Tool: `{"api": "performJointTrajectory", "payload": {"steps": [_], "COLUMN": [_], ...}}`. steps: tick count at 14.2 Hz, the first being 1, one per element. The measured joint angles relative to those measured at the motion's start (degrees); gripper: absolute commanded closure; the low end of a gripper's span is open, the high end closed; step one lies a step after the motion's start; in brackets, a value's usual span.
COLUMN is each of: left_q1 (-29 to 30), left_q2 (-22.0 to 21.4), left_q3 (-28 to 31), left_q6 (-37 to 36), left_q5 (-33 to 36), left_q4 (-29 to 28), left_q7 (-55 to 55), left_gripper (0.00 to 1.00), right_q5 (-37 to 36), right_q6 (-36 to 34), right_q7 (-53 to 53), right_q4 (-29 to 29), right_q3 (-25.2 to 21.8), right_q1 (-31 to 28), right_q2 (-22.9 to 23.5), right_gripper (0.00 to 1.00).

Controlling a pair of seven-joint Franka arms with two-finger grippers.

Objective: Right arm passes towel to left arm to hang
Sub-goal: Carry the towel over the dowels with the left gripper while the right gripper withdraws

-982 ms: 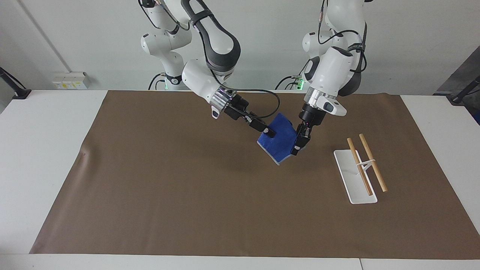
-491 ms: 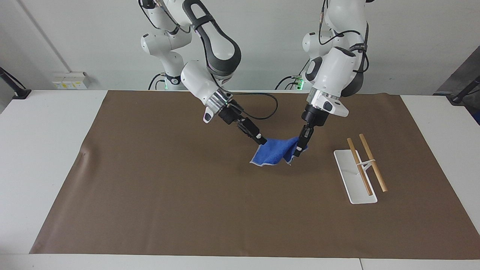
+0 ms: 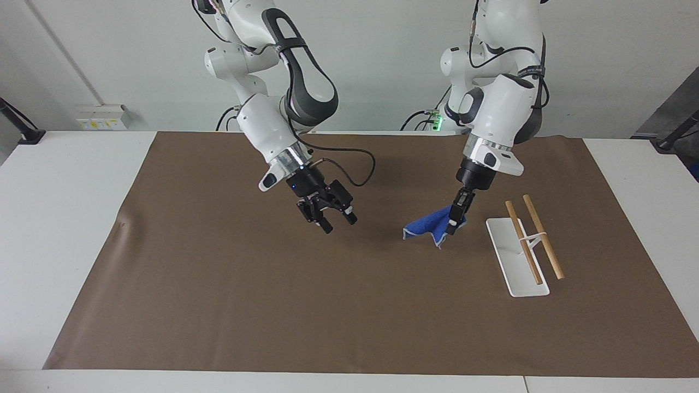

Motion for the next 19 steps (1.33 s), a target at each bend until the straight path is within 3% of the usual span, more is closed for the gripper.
{"api": "performJointTrajectory", "payload": {"steps": [2, 7, 11, 14, 19], "left_q1": [0.1, 0.5, 0.5, 0.6, 0.7], "left_q2": [0.0, 0.0, 0.1, 0.1, 0.1], "left_q3": [2.3, 8.2, 11.6, 14.7, 18.4], "left_q6": [0.0, -0.4, -1.5, -2.2, -2.5], "left_q5": [0.0, 0.0, 0.0, 0.0, 0.0], "left_q4": [0.0, 0.0, 0.0, 0.0, -0.1], "left_q7": [0.5, 4.0, 4.0, 4.0, 4.1], "left_gripper": [1.0, 1.0, 1.0, 1.0, 1.0], "right_q5": [-11.8, -47.5, -62.9, -69.7, -70.3], "right_q6": [-2.6, -16.3, -26.8, -38.3, -50.6], "right_q7": [-0.2, -0.5, 0.1, 3.7, 8.3], "right_q4": [-0.8, 0.4, 5.1, 11.3, 14.6], "right_q3": [-0.1, -0.4, -1.2, -3.0, -7.5], "right_q1": [-3.2, -13.0, -16.6, -16.6, -16.4], "right_q2": [0.2, 0.1, -0.4, -1.7, -8.5], "right_gripper": [0.0, 0.0, 0.0, 0.0, 0.0]}}
